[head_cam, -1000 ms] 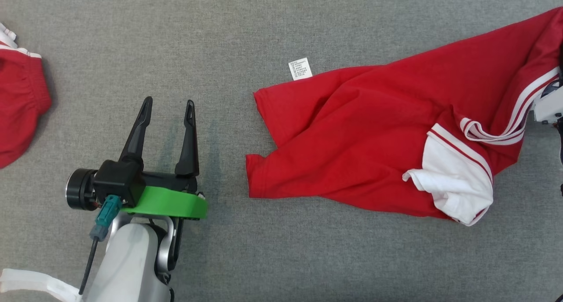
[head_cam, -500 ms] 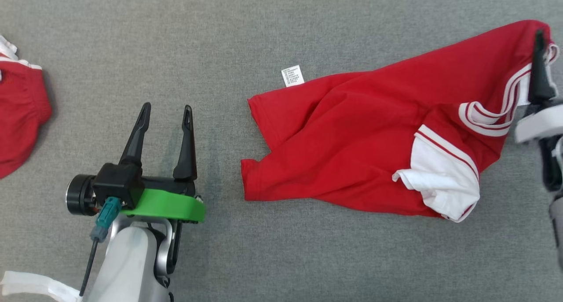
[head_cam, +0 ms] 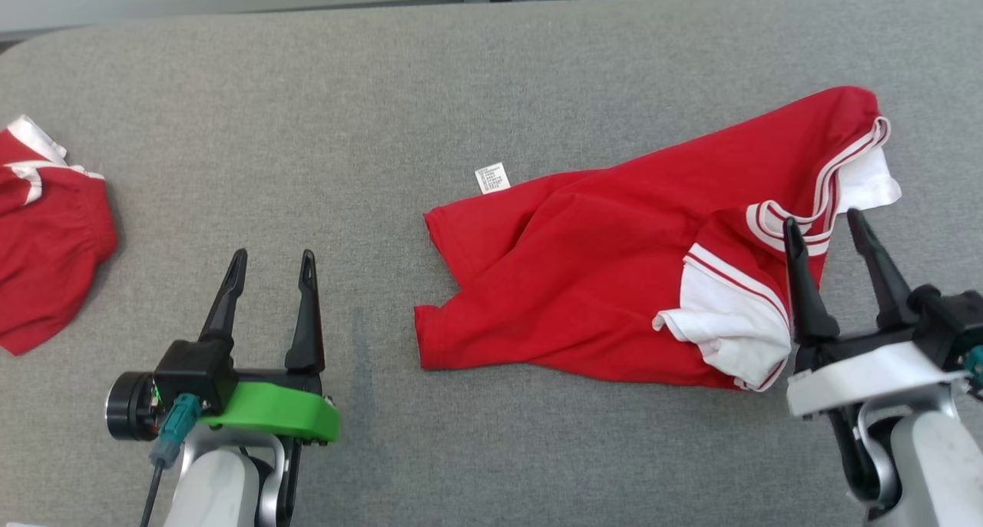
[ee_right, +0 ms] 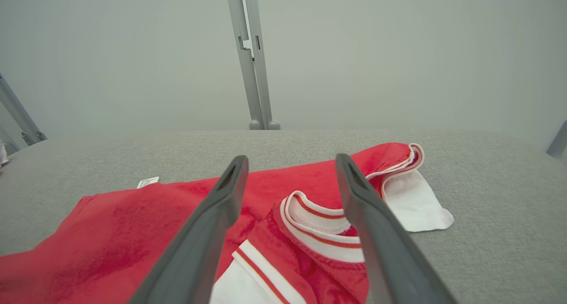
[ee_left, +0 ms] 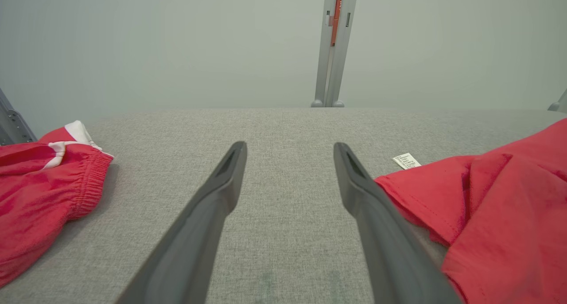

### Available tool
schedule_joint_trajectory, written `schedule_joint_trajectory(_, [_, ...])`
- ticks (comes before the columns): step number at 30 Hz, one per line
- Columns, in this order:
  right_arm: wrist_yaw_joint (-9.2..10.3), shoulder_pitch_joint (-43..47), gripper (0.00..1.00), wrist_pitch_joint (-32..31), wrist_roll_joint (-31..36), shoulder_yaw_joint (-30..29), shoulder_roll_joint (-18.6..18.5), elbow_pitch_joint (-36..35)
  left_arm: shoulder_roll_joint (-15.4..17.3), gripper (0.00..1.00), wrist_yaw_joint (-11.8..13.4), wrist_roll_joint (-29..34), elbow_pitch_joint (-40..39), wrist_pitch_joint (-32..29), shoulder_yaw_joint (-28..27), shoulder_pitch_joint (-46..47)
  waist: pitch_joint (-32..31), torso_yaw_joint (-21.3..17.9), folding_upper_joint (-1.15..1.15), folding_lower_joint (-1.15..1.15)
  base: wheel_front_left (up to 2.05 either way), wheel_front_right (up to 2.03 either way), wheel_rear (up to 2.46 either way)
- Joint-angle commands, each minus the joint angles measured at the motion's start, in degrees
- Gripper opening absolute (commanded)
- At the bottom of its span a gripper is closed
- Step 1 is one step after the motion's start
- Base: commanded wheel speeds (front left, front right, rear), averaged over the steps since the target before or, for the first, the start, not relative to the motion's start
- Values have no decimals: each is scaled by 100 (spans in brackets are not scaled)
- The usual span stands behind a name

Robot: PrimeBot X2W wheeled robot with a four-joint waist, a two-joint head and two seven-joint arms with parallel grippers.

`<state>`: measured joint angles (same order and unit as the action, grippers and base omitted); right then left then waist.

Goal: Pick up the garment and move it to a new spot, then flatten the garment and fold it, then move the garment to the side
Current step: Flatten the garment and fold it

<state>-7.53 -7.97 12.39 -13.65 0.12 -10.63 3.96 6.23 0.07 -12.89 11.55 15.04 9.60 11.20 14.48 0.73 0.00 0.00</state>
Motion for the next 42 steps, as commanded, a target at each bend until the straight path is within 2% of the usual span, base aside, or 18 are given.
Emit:
schedule_joint_trajectory(1, [8,174,100,-60,24,18,67,-135,41,100,34,-5,21,19,-15,-96,-215,-60,0,0,0,0,0])
schedule_joint_trajectory(10, [8,766,100,-363,6,252,330,-706,87,100,78,-89,42,-16,-5,-360,-494,-57,0,0,0,0,0])
schedule_joint_trajectory(19, [8,945,100,-632,-17,435,208,-708,106,100,93,-115,-8,-43,52,-345,-514,-35,0,0,0,0,0])
schedule_joint_trajectory(24, [8,970,100,-890,-12,688,32,-476,93,100,105,-118,-35,-45,85,-200,-362,8,0,0,0,0,0])
schedule_joint_trajectory(34, [8,401,100,-1305,198,1018,-327,425,-25,100,69,-137,27,1,190,54,11,124,0,0,0,0,0])
schedule_joint_trajectory(35, [8,296,45,-1344,179,1041,-325,551,-35,100,61,-139,53,10,194,82,50,134,0,0,0,0,0])
schedule_joint_trajectory(36, [8,254,0,-1361,163,1036,-316,609,-38,100,60,-141,65,14,191,97,65,136,0,0,0,0,0])
schedule_joint_trajectory(42, [8,176,0,-851,-74,807,-167,501,-14,100,65,-138,108,17,130,116,63,64,0,0,0,0,0])
